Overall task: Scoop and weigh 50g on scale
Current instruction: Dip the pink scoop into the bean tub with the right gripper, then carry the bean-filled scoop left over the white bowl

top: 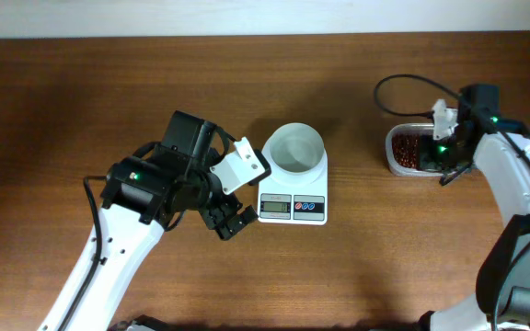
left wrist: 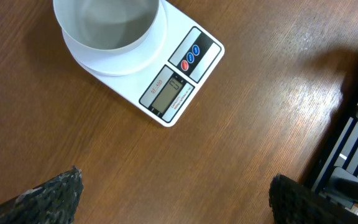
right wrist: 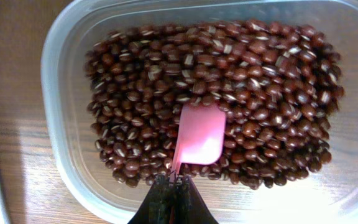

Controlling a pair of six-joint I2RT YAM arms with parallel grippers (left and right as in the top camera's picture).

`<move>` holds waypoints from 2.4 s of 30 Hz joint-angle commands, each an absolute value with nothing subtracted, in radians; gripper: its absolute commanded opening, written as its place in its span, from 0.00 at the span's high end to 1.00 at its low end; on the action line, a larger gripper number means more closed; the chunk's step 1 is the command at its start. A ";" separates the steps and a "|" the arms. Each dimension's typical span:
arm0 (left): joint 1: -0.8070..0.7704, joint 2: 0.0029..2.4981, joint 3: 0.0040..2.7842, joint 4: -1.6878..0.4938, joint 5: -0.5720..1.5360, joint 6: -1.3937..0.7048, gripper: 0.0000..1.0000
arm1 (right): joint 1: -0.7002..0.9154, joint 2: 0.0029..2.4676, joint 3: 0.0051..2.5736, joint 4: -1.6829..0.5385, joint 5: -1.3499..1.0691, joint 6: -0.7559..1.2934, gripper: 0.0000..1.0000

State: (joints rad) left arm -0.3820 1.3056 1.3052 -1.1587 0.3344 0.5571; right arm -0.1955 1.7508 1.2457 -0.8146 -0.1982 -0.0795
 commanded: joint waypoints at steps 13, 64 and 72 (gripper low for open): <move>-0.379 1.311 1.302 -1.157 0.352 0.569 0.01 | -0.533 1.774 1.255 -0.860 -0.797 -0.022 0.96; -0.379 1.311 1.302 -1.157 0.352 0.569 0.01 | -0.227 1.774 1.255 -0.885 -1.227 -0.018 0.96; -0.379 1.311 1.302 -1.157 0.352 0.569 0.01 | -0.124 1.774 1.255 -0.827 -1.227 -0.017 0.96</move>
